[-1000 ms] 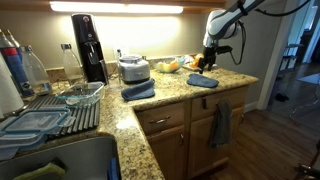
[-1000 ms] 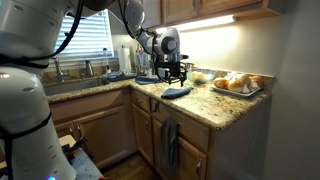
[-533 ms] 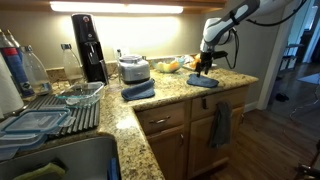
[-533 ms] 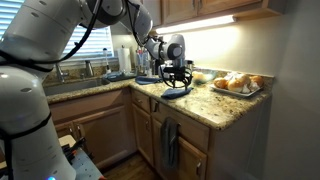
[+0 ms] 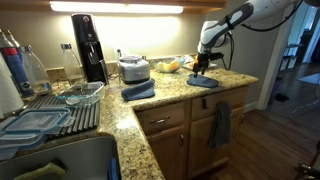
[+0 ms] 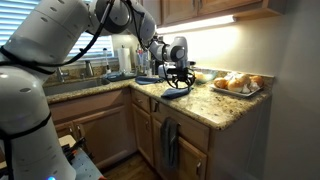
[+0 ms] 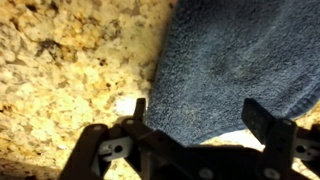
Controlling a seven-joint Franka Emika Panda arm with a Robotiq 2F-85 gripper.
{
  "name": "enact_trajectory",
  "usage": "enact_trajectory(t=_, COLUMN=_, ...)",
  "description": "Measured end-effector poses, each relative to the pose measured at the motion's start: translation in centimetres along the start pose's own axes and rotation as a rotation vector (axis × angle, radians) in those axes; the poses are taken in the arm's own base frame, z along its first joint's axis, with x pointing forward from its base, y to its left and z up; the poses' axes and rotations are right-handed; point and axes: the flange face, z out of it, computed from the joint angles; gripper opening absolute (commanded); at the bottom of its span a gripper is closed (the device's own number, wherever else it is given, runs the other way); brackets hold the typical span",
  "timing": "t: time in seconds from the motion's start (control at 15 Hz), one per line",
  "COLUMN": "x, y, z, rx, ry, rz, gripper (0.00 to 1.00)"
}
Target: Hang the tea towel on the hook
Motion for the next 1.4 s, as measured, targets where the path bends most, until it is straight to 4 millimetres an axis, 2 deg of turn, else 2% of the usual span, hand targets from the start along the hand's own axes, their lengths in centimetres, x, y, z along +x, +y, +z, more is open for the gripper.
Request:
enact_trajectory(t=0.13, x=0.2, y=0.2, z=0.5, rx=0.0, ry=0.0, rz=-0.001, gripper=0.84)
enact_trajectory(t=0.2, x=0.2, y=0.3, z=0.8, rx=0.0, ry=-0.001, rz=-0.001, gripper=0.66)
enact_trajectory(t=0.27, x=0.3, y=0.6, z=1.1, rx=0.0, ry=-0.002, rz=0.0, gripper=0.57)
enact_trajectory(t=0.4, x=0.2, y=0.9, z=1.6, rx=0.001, ry=-0.006, rz=0.002, gripper=0.46)
enact_trajectory(t=0.73, x=0.7, y=1.0, z=1.0, rx=0.008, ry=0.009, rz=0.001, gripper=0.12)
enact_trajectory(t=0.87, x=0.8, y=0.9, z=0.6, rx=0.008, ry=0.014, rz=-0.002, gripper=0.05)
enact_trajectory(t=1.0, x=0.9, y=0.8, z=0.2, rx=0.008, ry=0.02, rz=-0.003, gripper=0.04)
enact_trajectory(t=1.07, x=0.9, y=0.8, z=0.0, rx=0.009, ry=0.022, rz=-0.004, gripper=0.08)
enact_trajectory(t=1.4, x=0.0, y=0.4, z=-1.5, rx=0.008, ry=0.021, rz=-0.004, gripper=0.08)
